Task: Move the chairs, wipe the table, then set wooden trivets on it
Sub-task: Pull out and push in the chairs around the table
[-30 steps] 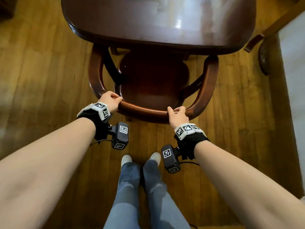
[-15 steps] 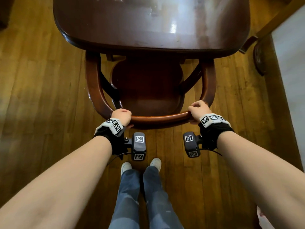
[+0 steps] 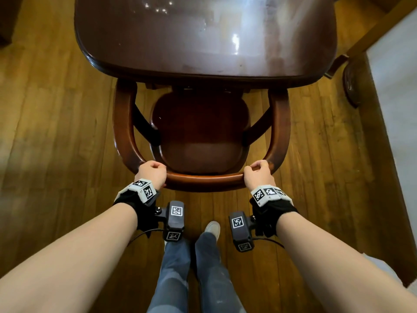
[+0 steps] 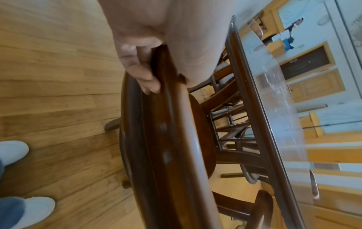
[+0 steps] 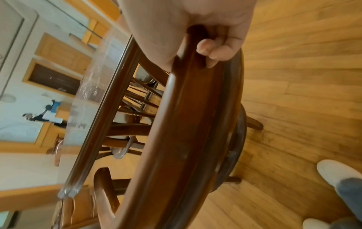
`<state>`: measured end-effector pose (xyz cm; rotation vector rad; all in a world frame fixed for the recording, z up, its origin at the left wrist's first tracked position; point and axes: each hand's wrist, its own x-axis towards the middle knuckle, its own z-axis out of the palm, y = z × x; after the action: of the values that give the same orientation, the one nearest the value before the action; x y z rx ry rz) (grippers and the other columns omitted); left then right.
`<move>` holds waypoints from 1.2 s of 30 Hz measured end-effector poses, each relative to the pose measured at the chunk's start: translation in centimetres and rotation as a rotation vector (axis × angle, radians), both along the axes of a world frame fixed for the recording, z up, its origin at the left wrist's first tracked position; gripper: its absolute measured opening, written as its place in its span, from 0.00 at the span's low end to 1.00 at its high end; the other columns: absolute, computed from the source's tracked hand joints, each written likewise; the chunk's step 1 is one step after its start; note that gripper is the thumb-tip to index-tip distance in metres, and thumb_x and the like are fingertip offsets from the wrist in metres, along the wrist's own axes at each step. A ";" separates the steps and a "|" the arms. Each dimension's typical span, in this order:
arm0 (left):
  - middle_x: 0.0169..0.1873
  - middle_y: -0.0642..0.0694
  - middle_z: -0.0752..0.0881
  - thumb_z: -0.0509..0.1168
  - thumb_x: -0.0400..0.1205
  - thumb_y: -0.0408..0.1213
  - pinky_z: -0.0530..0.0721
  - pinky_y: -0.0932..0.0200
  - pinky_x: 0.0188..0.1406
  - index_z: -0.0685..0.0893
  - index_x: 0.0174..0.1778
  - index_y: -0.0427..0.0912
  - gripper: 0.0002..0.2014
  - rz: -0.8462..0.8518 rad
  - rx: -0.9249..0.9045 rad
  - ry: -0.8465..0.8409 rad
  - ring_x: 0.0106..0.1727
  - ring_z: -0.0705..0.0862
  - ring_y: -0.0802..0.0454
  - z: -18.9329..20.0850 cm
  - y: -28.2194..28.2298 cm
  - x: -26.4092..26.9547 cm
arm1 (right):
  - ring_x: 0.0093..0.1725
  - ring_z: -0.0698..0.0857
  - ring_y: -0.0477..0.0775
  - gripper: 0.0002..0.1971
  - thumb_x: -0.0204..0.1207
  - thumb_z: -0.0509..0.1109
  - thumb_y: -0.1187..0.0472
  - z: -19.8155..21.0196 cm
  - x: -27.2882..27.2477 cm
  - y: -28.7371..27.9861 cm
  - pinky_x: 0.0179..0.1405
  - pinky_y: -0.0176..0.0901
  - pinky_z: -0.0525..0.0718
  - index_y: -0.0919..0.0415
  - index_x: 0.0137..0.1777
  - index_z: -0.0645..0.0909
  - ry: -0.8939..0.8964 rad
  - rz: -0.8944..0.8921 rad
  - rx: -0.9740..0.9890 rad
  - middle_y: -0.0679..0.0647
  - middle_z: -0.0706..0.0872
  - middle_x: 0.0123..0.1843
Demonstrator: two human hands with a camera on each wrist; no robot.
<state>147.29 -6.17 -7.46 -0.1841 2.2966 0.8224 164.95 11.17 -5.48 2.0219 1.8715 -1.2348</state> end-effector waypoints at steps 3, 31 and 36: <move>0.30 0.50 0.83 0.60 0.81 0.38 0.89 0.49 0.48 0.86 0.48 0.46 0.10 -0.027 -0.009 -0.003 0.28 0.86 0.47 0.0 0.8 -0.5 | 0.40 0.83 0.57 0.09 0.79 0.60 0.57 0.1 -0.9 0.5 0.33 0.41 0.77 0.50 0.58 0.70 -0.015 -0.007 0.008 0.52 0.77 0.38; 0.60 0.41 0.79 0.70 0.63 0.70 0.81 0.44 0.62 0.68 0.57 0.48 0.38 -0.328 -0.037 -0.061 0.58 0.81 0.43 -0.6 0.8 -1.8 | 0.34 0.76 0.50 0.13 0.83 0.56 0.47 -1.0 -1.4 1.4 0.29 0.39 0.70 0.54 0.57 0.70 -0.014 0.089 0.117 0.48 0.75 0.35; 0.60 0.41 0.79 0.72 0.64 0.68 0.82 0.44 0.61 0.69 0.60 0.47 0.39 -0.343 -0.047 -0.064 0.58 0.81 0.42 -0.4 0.6 -2.4 | 0.40 0.81 0.55 0.13 0.83 0.56 0.46 -1.0 -1.3 0.6 0.36 0.41 0.74 0.54 0.58 0.70 -0.001 0.083 0.090 0.50 0.77 0.37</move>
<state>144.88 -5.57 -7.86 0.1585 2.2042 0.5783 163.62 11.72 -6.53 1.9644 2.0232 -1.1491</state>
